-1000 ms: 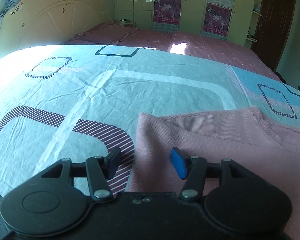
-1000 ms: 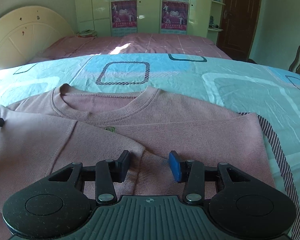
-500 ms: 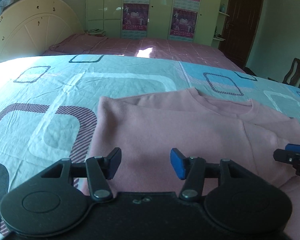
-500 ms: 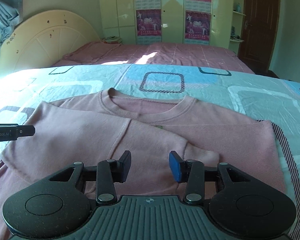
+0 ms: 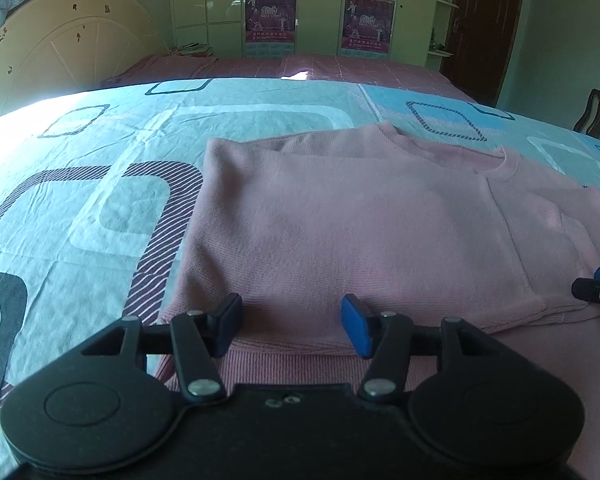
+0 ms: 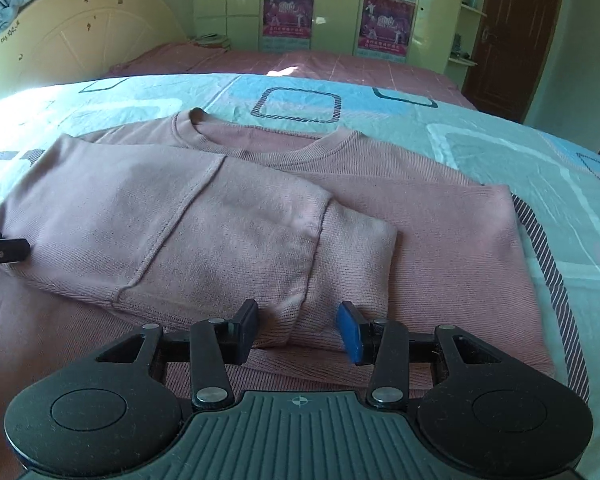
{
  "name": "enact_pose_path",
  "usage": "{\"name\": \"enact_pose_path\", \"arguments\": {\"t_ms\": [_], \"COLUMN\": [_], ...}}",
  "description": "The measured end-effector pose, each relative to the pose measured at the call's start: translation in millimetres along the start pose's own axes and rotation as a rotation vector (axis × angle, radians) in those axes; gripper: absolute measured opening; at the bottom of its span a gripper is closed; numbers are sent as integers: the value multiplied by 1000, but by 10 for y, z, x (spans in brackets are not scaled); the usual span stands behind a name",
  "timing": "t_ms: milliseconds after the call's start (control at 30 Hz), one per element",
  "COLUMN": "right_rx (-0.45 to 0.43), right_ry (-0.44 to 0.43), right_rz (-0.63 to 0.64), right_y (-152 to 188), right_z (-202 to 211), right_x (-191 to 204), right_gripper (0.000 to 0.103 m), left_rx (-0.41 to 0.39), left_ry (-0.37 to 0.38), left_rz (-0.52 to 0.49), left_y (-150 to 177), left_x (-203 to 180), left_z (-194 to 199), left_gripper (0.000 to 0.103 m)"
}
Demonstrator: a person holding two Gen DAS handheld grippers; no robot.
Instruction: Fold small clothes
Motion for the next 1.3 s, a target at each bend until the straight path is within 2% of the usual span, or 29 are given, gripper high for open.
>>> {"name": "enact_pose_path", "arguments": {"t_ms": [200,467,733,900,967,1100,1200,1300], "right_rx": [-27,-28,0,39,36,26,29,8], "right_ry": [-62,-138,-232,-199,-175,-181,-160,-172], "right_rz": [-17,8,59,131,152,113,152,79], "right_y": [49,232,524,776,830,905,1019,1047], "right_z": [193,368,530,531,571,709,773,899], "right_x": [79,289,510,501,433,288,330,285], "right_gripper": [43,43,43,43,43,43,43,43], "left_rx": [-5,-29,20,30,22,34,37,41], "left_ry": [1,48,48,-1,-18,-40,-55,-59], "left_rz": [11,-14,-47,-97,-108,-85,-91,-107], "left_y": [-17,59,470,730,797,875,912,957], "left_x": [-43,-341,-611,-641,-580,-471,-481,-473], "left_z": [158,521,726,743,770,841,899,967], "left_gripper": [55,56,57,58,63,65,65,65]}}
Point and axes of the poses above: each gripper's, at about its wrist camera, not at the fingertips, and z roughly against the way its jaws point, x to its left, y to its underside, the point moved 4 cm from there along -z, roughly the way its jaws point, and after that the axes turned 10 degrees about -y, right-handed, at the moved point
